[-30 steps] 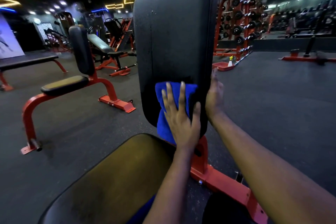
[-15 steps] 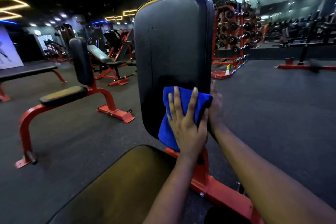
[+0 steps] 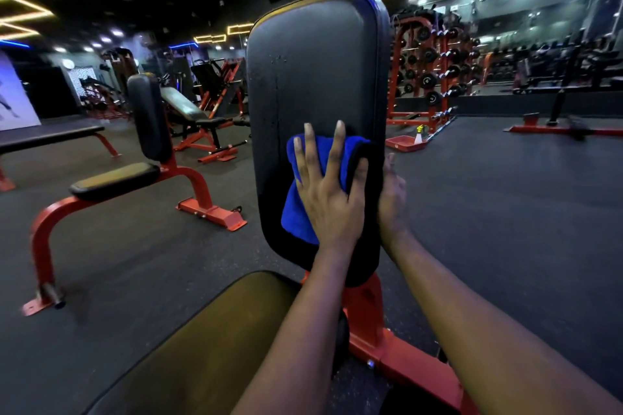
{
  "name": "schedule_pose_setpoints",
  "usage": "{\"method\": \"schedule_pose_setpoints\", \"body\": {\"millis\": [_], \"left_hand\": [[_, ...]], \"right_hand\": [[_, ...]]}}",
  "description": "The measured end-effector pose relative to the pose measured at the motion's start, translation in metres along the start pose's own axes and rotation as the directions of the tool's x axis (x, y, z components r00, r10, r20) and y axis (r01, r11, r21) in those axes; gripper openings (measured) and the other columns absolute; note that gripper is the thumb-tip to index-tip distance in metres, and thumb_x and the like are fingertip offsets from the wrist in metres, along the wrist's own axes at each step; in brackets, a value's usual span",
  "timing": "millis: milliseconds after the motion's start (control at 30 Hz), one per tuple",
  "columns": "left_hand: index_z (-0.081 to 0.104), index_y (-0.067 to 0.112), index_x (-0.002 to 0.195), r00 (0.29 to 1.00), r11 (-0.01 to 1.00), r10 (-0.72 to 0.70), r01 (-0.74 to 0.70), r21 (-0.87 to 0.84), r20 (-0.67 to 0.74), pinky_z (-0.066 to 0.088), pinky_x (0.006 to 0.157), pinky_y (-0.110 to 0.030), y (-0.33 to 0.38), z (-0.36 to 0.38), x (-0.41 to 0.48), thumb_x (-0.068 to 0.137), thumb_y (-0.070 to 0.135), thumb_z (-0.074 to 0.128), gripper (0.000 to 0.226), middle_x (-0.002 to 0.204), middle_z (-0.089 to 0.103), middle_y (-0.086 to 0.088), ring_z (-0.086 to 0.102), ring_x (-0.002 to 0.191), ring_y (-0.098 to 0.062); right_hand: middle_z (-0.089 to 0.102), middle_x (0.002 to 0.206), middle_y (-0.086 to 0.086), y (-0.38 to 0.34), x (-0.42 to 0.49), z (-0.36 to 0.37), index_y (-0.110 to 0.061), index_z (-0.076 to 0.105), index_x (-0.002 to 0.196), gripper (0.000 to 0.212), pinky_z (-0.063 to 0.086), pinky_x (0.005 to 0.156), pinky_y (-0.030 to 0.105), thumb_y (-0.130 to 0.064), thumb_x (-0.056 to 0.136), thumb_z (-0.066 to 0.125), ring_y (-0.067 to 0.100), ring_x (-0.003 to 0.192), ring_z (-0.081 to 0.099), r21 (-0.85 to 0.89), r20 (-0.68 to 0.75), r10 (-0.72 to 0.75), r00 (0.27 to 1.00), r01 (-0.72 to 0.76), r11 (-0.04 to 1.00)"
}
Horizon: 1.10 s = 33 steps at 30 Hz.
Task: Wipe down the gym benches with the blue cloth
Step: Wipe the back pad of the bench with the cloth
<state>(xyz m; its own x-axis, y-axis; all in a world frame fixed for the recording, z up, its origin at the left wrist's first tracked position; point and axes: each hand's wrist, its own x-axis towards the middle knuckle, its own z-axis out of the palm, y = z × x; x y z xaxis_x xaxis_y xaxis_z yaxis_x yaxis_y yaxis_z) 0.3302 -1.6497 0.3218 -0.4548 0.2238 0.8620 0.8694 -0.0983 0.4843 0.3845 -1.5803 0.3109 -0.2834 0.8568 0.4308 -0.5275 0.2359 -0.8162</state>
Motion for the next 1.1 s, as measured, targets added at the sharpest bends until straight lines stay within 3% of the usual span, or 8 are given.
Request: {"method": "schedule_pose_setpoints", "body": {"millis": [167, 267, 433, 533, 633, 733, 900, 1100], "left_hand": [[0.040, 0.031, 0.148, 0.998, 1.000, 0.020, -0.019, -0.024, 0.052, 0.017, 0.119, -0.040, -0.025, -0.005, -0.050, 0.096, 0.046, 0.051, 0.056, 0.164, 0.012, 0.002, 0.005, 0.152, -0.020], [0.038, 0.035, 0.148, 0.997, 0.998, -0.053, 0.055, -0.043, 0.050, 0.015, 0.116, -0.037, -0.020, -0.002, -0.040, 0.096, 0.050, 0.048, 0.056, 0.164, 0.009, 0.005, 0.002, 0.152, -0.017], [0.039, 0.034, 0.148, 1.000, 1.000, 0.016, -0.017, -0.023, -0.022, 0.017, 0.120, -0.041, 0.000, 0.002, 0.015, 0.097, 0.048, 0.050, 0.055, 0.164, 0.012, 0.001, 0.004, 0.152, -0.018], [0.041, 0.030, 0.148, 1.000, 0.999, 0.018, -0.018, -0.029, -0.003, 0.017, 0.119, -0.041, -0.013, 0.002, -0.013, 0.097, 0.048, 0.048, 0.054, 0.164, 0.014, 0.001, 0.005, 0.152, -0.019], [0.039, 0.033, 0.148, 0.998, 0.998, -0.052, 0.053, -0.044, 0.025, 0.017, 0.118, -0.042, -0.028, -0.001, -0.046, 0.097, 0.054, 0.042, 0.055, 0.164, 0.011, 0.005, 0.003, 0.152, -0.018], [0.034, 0.041, 0.149, 0.992, 0.991, -0.122, 0.123, -0.048, 0.032, 0.018, 0.117, -0.045, -0.024, -0.002, -0.041, 0.096, 0.053, 0.043, 0.054, 0.164, 0.005, 0.010, -0.001, 0.151, -0.014], [0.032, 0.044, 0.149, 0.996, 0.997, -0.077, 0.077, -0.004, -0.038, 0.018, 0.119, -0.046, 0.002, 0.003, 0.011, 0.096, 0.055, 0.043, 0.055, 0.165, 0.006, 0.006, -0.001, 0.151, -0.014], [0.034, 0.039, 0.149, 1.000, 1.000, -0.011, 0.011, -0.010, -0.024, 0.020, 0.117, -0.050, 0.006, 0.006, -0.009, 0.096, 0.052, 0.047, 0.057, 0.165, 0.008, 0.004, 0.001, 0.152, -0.016]], "right_hand": [[0.053, 0.064, -0.001, -0.004, -0.005, 0.003, -0.020, 0.055, 0.069, 0.049, 0.039, 0.059, 0.030, -0.063, 0.093, 0.047, 0.013, 0.059, 0.048, -0.021, 0.000, -0.002, 1.000, 0.002, 1.000], [0.058, 0.056, -0.011, -0.003, -0.005, 0.000, -0.020, 0.055, 0.067, 0.047, 0.044, 0.057, 0.023, -0.046, 0.103, 0.039, 0.003, 0.054, 0.054, -0.037, -0.009, -0.001, 1.000, 0.000, 0.999], [0.071, 0.086, 0.002, -0.012, 0.007, -0.001, -0.010, 0.071, 0.090, 0.049, 0.051, 0.074, 0.023, -0.045, 0.104, 0.038, 0.001, 0.076, 0.066, -0.122, -0.038, -0.021, 0.999, 0.017, 0.992], [0.064, 0.094, -0.005, -0.036, 0.018, 0.008, -0.010, 0.064, 0.104, 0.040, 0.043, 0.073, 0.004, -0.037, 0.107, 0.034, -0.010, 0.083, 0.061, -0.139, -0.042, -0.047, 0.998, 0.041, 0.989], [0.061, 0.120, 0.001, -0.052, 0.026, 0.018, 0.002, 0.055, 0.131, 0.046, 0.043, 0.073, 0.005, -0.030, 0.107, 0.034, 0.018, 0.124, 0.054, -0.115, -0.020, -0.079, 0.997, 0.076, 0.990], [0.049, 0.143, 0.002, -0.076, 0.038, 0.032, -0.001, 0.044, 0.143, 0.052, 0.032, 0.092, 0.002, -0.037, 0.107, 0.033, 0.014, 0.138, 0.039, -0.139, -0.011, -0.119, 0.993, 0.116, 0.983], [0.051, 0.108, -0.020, -0.112, 0.055, 0.047, -0.008, 0.051, 0.138, 0.043, 0.031, 0.069, -0.009, -0.031, 0.109, 0.030, -0.025, 0.079, 0.049, -0.141, 0.040, -0.175, 0.984, 0.179, 0.974], [0.052, 0.106, -0.023, -0.107, 0.056, 0.048, -0.006, 0.056, 0.136, 0.046, 0.032, 0.072, -0.007, -0.034, 0.108, 0.032, -0.006, 0.108, 0.048, -0.196, -0.035, -0.198, 0.980, 0.187, 0.963]]}}
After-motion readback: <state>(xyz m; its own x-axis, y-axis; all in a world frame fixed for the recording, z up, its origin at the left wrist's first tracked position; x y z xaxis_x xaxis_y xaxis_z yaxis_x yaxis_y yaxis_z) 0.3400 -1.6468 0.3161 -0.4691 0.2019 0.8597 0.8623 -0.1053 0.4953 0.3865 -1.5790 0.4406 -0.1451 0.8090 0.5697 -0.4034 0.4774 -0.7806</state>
